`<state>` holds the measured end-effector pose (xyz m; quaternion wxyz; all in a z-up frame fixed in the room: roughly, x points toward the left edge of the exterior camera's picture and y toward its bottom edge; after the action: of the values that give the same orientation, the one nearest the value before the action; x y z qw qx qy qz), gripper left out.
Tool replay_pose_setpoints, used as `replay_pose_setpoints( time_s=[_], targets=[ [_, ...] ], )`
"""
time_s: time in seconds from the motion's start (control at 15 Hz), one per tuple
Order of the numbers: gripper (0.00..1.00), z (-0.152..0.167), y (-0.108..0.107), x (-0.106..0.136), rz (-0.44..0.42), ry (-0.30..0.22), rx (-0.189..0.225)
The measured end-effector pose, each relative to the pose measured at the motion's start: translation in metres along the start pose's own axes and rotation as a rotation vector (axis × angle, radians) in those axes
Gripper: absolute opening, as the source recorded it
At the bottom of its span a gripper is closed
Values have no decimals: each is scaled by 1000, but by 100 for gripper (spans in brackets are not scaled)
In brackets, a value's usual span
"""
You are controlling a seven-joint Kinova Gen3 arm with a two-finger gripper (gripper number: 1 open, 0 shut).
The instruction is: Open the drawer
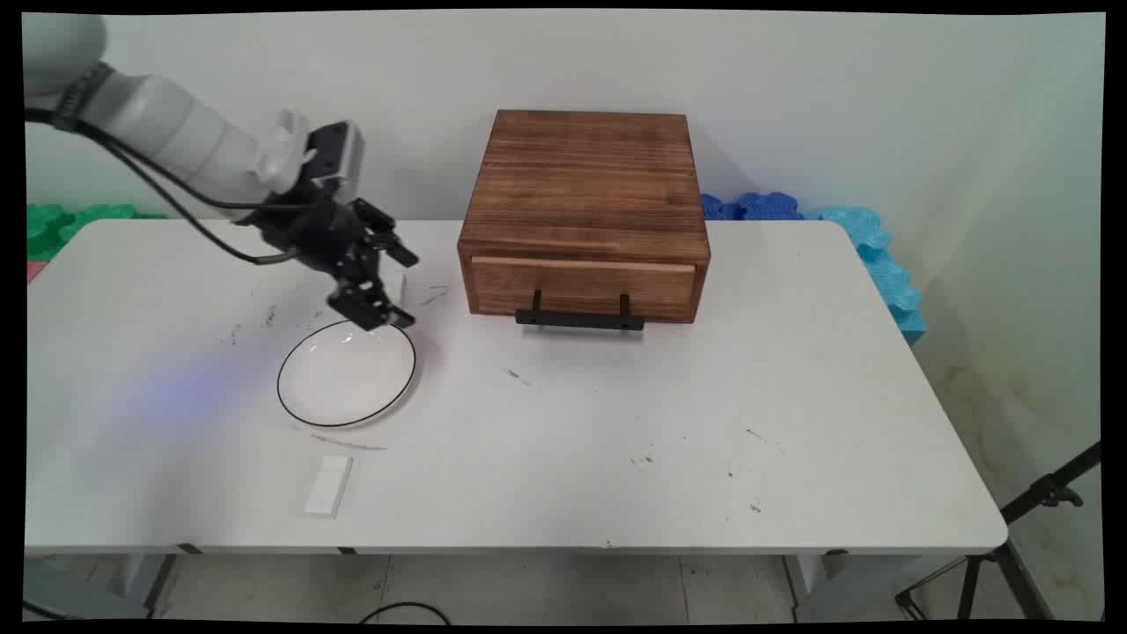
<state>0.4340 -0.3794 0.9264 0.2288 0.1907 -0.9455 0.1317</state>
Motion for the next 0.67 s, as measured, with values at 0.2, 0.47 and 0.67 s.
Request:
replay_pose_setpoints(
  time_s=[0.2,0.47,0.67],
  targets=[
    [100,10,3,18,4,8,7],
    [100,23,7,42,9,21,18],
    [100,31,10,61,12,33,29]
  ],
)
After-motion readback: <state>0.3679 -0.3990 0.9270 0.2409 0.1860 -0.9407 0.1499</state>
